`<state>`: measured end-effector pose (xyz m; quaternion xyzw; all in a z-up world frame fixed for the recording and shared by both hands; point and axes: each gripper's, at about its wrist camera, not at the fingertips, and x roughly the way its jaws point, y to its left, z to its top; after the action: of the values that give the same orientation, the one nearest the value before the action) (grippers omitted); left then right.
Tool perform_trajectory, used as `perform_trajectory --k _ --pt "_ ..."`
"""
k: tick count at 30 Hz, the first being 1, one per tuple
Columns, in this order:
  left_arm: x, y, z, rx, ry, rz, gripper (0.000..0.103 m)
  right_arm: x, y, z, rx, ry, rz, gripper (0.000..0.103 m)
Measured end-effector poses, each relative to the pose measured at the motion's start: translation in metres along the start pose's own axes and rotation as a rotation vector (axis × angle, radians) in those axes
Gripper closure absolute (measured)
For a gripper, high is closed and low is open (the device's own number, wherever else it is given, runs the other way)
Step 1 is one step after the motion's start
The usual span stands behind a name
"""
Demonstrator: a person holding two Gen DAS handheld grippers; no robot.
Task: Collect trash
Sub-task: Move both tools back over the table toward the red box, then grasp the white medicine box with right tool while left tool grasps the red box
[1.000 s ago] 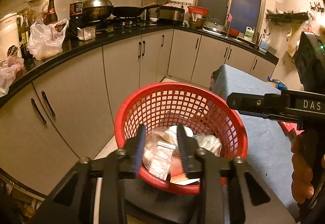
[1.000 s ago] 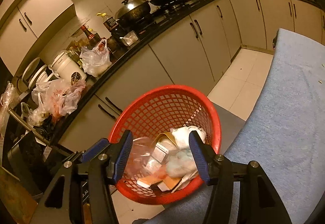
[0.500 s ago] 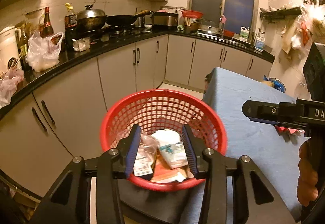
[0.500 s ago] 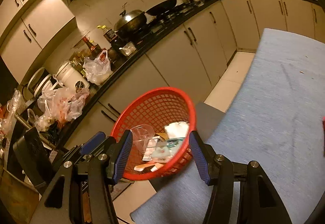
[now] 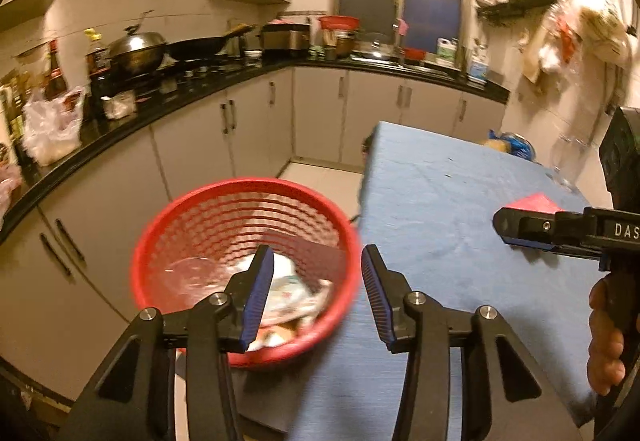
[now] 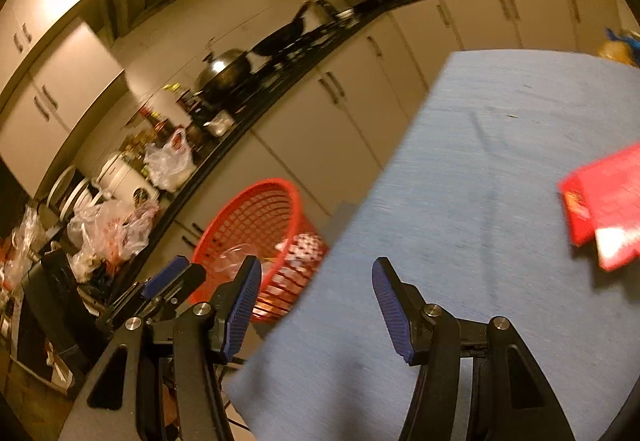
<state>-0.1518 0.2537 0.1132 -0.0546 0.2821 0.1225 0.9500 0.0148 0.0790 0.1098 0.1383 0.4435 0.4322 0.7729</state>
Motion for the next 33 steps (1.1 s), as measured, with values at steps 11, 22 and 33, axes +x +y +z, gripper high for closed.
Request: perform_trajectory --k 11,22,33 --pt "0.020 -0.078 -0.007 0.111 0.066 -0.127 0.057 -0.116 -0.130 0.013 0.209 -0.175 -0.200 0.040" --pt "0.041 -0.111 -0.017 0.164 0.120 -0.162 0.056 -0.104 -0.229 0.069 0.321 -0.105 -0.289 0.039" --pt "0.051 -0.108 -0.018 0.155 0.138 -0.180 0.056 -0.079 -0.192 0.061 0.204 -0.005 -0.188 0.071"
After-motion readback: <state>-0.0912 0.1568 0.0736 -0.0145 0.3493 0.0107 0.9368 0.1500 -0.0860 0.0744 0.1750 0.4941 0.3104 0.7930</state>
